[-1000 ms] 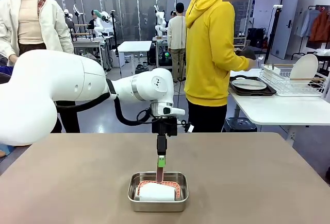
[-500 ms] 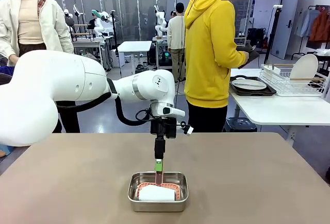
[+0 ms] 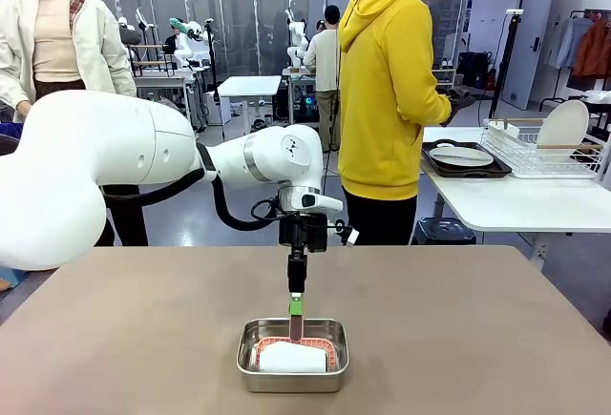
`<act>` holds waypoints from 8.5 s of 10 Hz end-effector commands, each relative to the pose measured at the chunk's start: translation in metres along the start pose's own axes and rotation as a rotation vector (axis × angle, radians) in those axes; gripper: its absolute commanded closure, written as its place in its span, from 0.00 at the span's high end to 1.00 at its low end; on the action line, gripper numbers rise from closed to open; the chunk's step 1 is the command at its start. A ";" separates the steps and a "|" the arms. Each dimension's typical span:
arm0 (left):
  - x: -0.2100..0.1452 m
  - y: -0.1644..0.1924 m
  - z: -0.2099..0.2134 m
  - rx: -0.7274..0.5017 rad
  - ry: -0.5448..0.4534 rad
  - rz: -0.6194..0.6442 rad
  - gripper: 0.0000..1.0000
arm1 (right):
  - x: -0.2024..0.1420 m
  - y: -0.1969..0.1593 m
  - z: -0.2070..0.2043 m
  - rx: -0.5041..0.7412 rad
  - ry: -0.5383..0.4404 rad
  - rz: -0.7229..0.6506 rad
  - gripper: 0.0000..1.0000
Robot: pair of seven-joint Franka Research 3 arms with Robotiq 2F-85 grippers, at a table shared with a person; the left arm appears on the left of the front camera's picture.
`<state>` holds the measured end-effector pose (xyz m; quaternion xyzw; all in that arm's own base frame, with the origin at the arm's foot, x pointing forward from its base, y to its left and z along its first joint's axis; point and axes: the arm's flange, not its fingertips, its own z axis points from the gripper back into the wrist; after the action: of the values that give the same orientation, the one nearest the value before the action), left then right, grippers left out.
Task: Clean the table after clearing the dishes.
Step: When the right (or left) Handle tray is removed, use the right hand (or left hand) to clean the right (or left) side of the table with the Lint Roller, then place the Lint Roller back on top of the Airtight Container.
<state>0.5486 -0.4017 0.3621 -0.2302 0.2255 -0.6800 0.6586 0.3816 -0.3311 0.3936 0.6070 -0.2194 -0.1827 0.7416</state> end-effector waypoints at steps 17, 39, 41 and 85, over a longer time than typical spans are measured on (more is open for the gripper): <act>-0.354 -0.078 0.026 0.096 -0.988 1.212 0.00 | -0.001 0.003 0.001 0.001 -0.002 0.006 1.00; -0.575 -0.021 -0.075 0.190 -0.951 1.365 0.22 | -0.001 0.003 0.001 0.001 -0.002 0.006 1.00; -0.609 -0.028 -0.073 0.234 -0.893 1.466 0.22 | -0.001 0.003 0.001 0.001 -0.002 0.006 1.00; -0.052 -0.183 0.039 0.675 -0.090 -0.060 0.22 | -0.001 0.003 0.001 0.001 -0.002 0.006 1.00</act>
<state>0.4235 -0.3414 0.5006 -0.0320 -0.0437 -0.7180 0.6939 0.3815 -0.3312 0.3935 0.6072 -0.2193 -0.1827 0.7415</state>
